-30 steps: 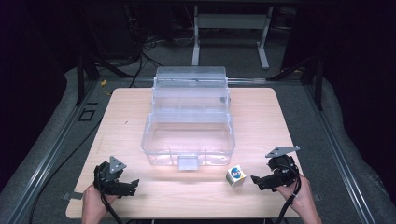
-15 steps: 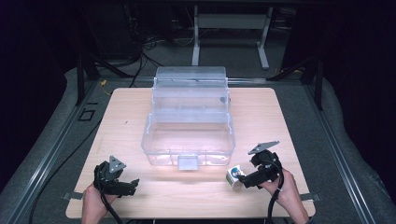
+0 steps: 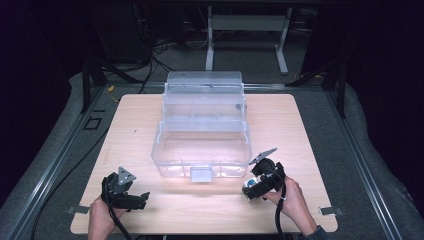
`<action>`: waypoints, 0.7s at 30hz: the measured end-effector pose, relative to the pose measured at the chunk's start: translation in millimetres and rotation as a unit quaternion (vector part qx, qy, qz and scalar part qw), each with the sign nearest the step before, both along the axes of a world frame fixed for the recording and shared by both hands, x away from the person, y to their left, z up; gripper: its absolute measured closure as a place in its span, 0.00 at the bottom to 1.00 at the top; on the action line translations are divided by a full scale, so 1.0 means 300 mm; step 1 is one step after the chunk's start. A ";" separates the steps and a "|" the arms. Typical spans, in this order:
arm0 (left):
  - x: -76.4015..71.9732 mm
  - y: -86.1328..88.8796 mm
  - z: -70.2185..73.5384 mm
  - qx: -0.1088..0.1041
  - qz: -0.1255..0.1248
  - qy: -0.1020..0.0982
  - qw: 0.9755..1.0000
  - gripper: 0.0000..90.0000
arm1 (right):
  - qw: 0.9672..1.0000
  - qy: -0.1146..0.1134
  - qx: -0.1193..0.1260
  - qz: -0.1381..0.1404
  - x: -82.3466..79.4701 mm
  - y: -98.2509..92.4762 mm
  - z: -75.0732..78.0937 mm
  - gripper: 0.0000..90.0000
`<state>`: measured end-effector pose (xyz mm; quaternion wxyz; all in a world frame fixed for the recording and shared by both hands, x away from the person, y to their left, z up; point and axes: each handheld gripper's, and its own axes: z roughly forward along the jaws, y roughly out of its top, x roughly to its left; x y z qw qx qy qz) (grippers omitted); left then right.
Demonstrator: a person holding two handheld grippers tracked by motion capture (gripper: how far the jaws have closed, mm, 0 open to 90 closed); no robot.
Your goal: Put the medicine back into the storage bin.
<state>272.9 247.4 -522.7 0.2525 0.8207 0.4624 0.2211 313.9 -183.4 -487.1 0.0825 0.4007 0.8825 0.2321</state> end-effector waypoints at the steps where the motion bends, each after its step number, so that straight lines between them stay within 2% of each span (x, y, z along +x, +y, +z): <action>1: 0.000 -0.002 0.000 -0.001 0.000 0.000 1.000 0.02 | 1.000 -0.004 -0.028 -0.009 0.000 0.010 0.004 0.06; 6: 0.003 -0.004 -0.004 0.002 -0.002 0.004 1.000 0.02 | 0.999 0.010 -0.045 -0.012 0.017 0.031 -0.009 0.10; 7: 0.003 -0.005 -0.005 0.001 -0.002 0.005 1.000 0.02 | 0.998 0.011 -0.060 -0.015 0.017 0.036 -0.009 0.11; 12: 0.003 -0.001 -0.006 0.001 -0.002 0.007 1.000 0.02 | 0.996 0.036 -0.080 -0.008 0.032 0.060 -0.032 0.18; 15: 0.004 0.002 -0.007 -0.006 -0.003 0.009 1.000 0.01 | 0.995 0.036 -0.092 -0.007 0.034 0.068 -0.034 0.22; 17: 0.005 0.001 -0.006 -0.005 -0.004 0.012 1.000 0.01 | 0.994 0.041 -0.098 -0.002 0.036 0.078 -0.040 0.28; 18: 0.005 0.000 -0.007 -0.005 -0.005 0.013 1.000 0.01 | 0.994 0.041 -0.098 -0.002 0.036 0.078 -0.040 0.28; 21: 0.005 -0.001 -0.010 -0.003 -0.006 0.014 1.000 0.01 | 0.993 0.051 -0.108 0.006 0.036 0.084 -0.050 0.39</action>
